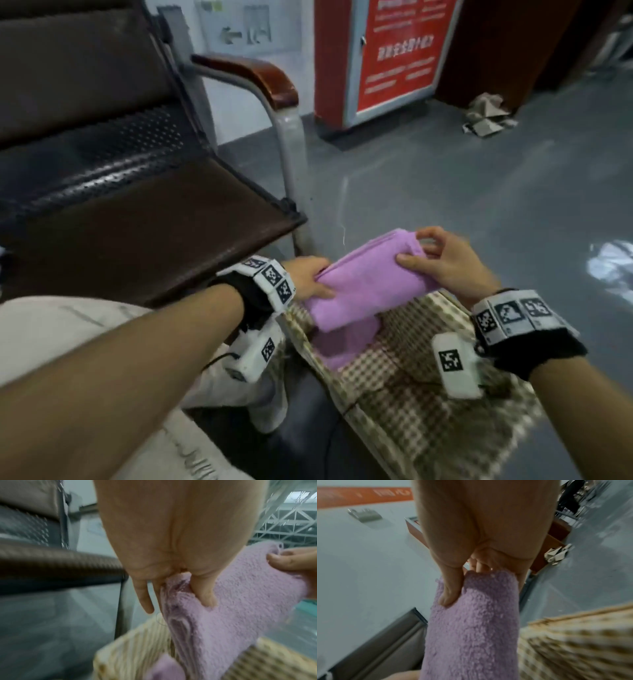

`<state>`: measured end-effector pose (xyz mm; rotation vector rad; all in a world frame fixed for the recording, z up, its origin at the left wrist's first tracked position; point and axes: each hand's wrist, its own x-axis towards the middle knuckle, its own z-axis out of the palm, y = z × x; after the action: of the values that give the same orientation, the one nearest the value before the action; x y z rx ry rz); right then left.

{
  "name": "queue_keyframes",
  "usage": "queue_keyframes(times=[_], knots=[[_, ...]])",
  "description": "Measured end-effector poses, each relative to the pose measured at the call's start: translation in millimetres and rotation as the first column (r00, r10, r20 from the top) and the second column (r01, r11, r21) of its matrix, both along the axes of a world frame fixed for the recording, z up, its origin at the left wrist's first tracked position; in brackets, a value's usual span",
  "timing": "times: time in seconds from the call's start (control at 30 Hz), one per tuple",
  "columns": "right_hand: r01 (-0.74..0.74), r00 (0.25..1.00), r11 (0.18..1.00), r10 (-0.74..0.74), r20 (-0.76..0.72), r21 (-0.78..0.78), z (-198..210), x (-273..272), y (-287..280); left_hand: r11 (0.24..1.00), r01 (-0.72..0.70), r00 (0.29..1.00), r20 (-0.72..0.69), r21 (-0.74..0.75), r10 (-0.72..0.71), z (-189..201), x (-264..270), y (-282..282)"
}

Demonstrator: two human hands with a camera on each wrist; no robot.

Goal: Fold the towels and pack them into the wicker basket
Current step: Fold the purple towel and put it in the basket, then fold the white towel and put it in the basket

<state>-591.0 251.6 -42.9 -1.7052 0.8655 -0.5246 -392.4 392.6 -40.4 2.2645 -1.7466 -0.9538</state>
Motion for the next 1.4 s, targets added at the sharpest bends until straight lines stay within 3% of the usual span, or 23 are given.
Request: queue_keyframes(times=[0.13,0.23,0.33,0.5,0.67,0.77,0.93,1.13,1.3,1.4], knots=[[-0.109,0.96,0.991,0.086,-0.265,-0.074,-64,-24,1,0.991,0.018,1.0,-0.028,0.129,-0.014,-77,-30,-12],[-0.261,0.862,0.952,0.154,-0.482,-0.163,-106,-25,1,0.971,0.026,0.998,-0.063,0.239,-0.011,-117,-45,-17],[-0.311,0.76,0.944,0.18,-0.624,-0.107,-137,-15,-2,0.922,0.054,0.998,-0.011,0.383,-0.054,-141,-54,-24],[-0.294,0.689,0.955,0.185,-0.7,-0.037,-183,8,-12,0.924,0.014,0.999,0.039,0.381,-0.031,-154,-50,-31],[-0.317,0.469,0.947,0.201,-0.86,0.049,-220,28,-8,0.962,-0.159,0.987,0.052,0.224,0.151,-137,-28,-27],[-0.33,0.415,0.944,0.137,-0.899,-0.008,-223,32,-1,0.97,-0.213,0.977,0.011,0.116,0.213,-114,-5,-20],[-0.4,0.421,0.909,0.068,-0.904,-0.119,-171,49,0,0.951,-0.31,0.949,-0.062,0.015,0.31,-65,29,-4],[-0.532,0.659,0.768,0.112,-0.744,-0.356,-49,108,10,0.897,-0.405,0.914,-0.083,-0.178,0.397,16,74,34],[-0.599,0.751,0.645,0.247,-0.612,-0.475,61,194,48,0.76,-0.528,0.843,-0.127,-0.378,0.523,99,123,93],[-0.632,0.767,0.518,0.313,-0.56,-0.576,117,255,84,0.6,-0.641,0.757,-0.268,-0.478,0.596,139,158,141]])
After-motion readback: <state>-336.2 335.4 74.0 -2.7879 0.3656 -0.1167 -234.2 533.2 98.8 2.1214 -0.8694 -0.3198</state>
